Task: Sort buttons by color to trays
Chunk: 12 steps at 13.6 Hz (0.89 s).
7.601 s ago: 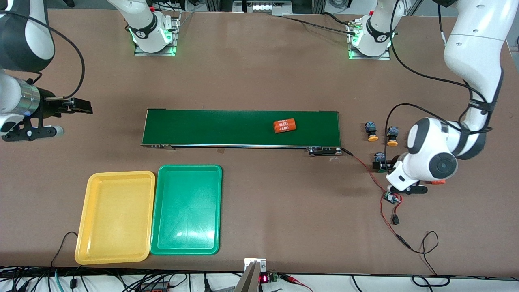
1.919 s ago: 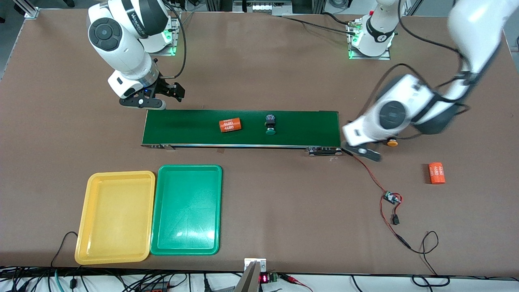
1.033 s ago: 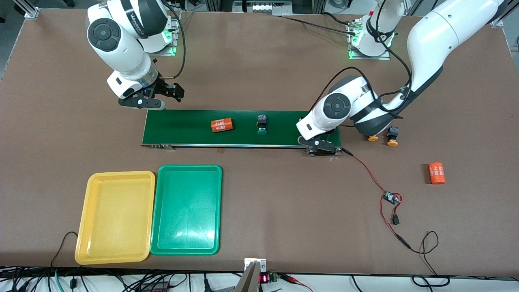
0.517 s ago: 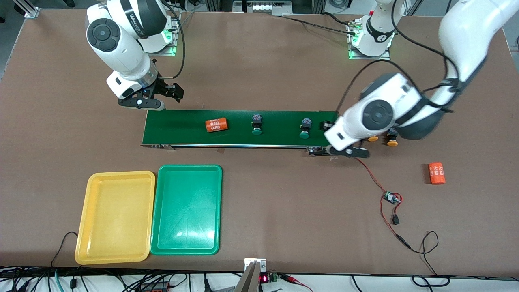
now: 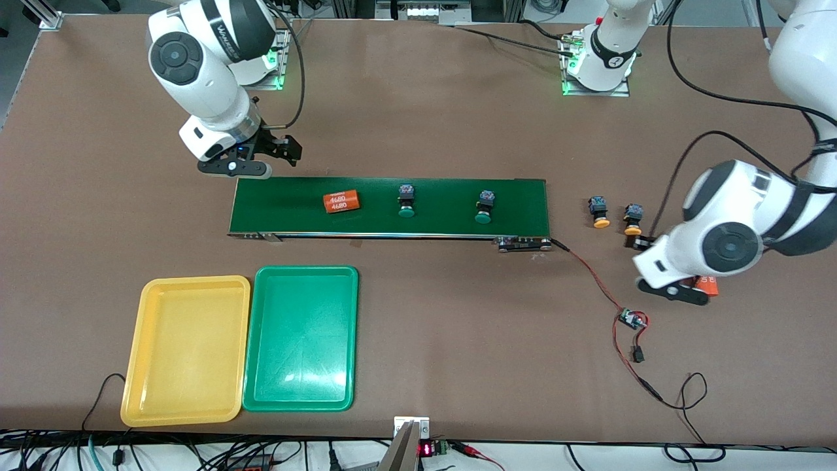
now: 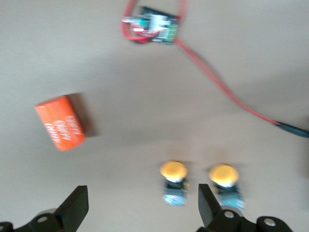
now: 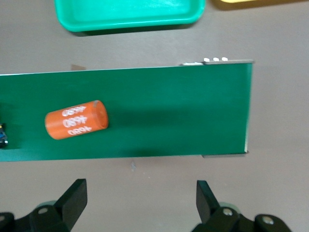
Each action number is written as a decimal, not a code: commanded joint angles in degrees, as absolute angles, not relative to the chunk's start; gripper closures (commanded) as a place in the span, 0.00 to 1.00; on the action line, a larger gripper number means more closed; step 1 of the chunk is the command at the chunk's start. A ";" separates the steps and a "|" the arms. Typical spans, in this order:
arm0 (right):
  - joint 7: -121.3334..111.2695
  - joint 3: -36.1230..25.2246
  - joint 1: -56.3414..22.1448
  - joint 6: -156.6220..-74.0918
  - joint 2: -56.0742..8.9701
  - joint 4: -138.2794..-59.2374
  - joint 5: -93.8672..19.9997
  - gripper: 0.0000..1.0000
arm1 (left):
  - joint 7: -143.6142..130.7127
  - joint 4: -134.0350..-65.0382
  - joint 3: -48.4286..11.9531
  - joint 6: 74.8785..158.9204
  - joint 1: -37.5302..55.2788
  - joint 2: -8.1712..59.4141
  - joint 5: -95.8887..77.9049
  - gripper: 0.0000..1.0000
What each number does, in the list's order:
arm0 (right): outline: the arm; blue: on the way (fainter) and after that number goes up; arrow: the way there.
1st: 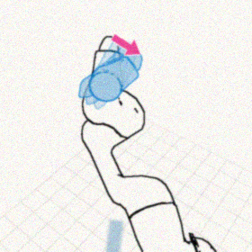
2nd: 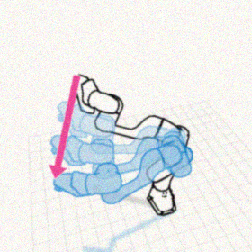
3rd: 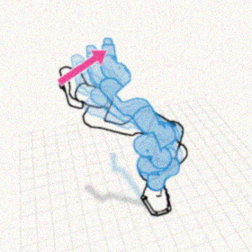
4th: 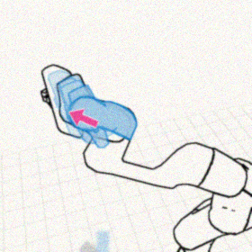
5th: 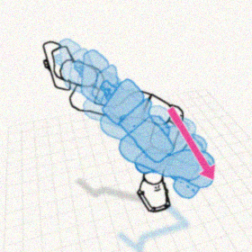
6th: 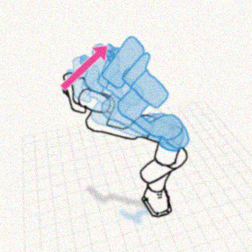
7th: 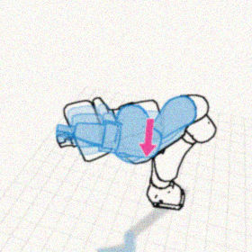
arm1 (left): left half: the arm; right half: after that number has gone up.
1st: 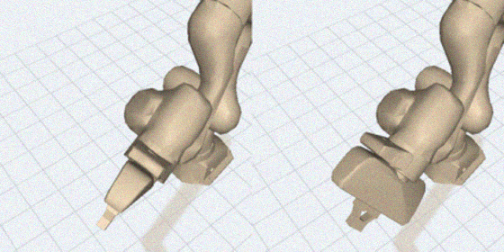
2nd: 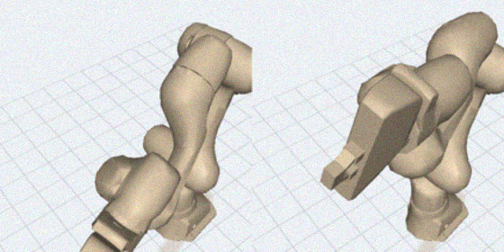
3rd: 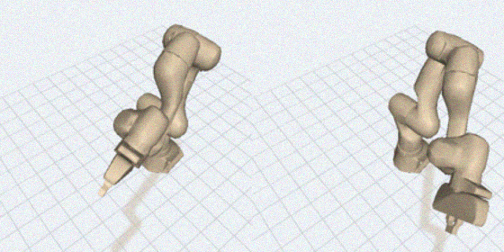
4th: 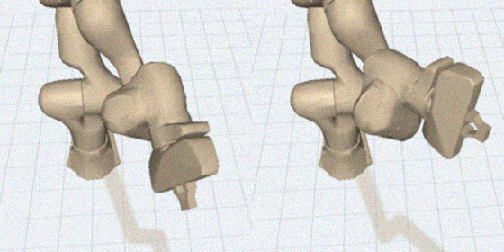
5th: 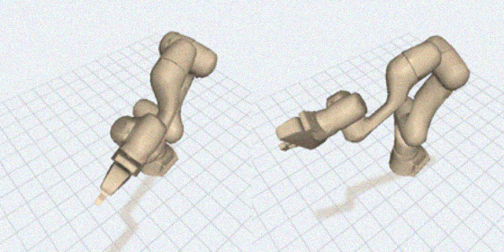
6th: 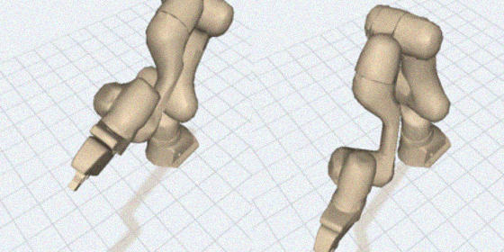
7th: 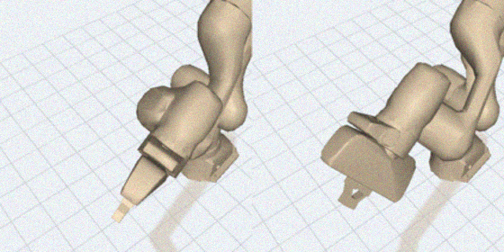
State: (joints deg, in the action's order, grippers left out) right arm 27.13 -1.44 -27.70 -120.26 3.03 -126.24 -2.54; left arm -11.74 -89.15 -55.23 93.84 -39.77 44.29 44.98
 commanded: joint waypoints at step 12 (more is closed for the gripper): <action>38.75 -1.49 -36.30 -132.80 -9.39 -122.18 -3.34 0.00 | -4.83 -91.14 -37.27 117.24 -40.34 47.19 46.41 0.00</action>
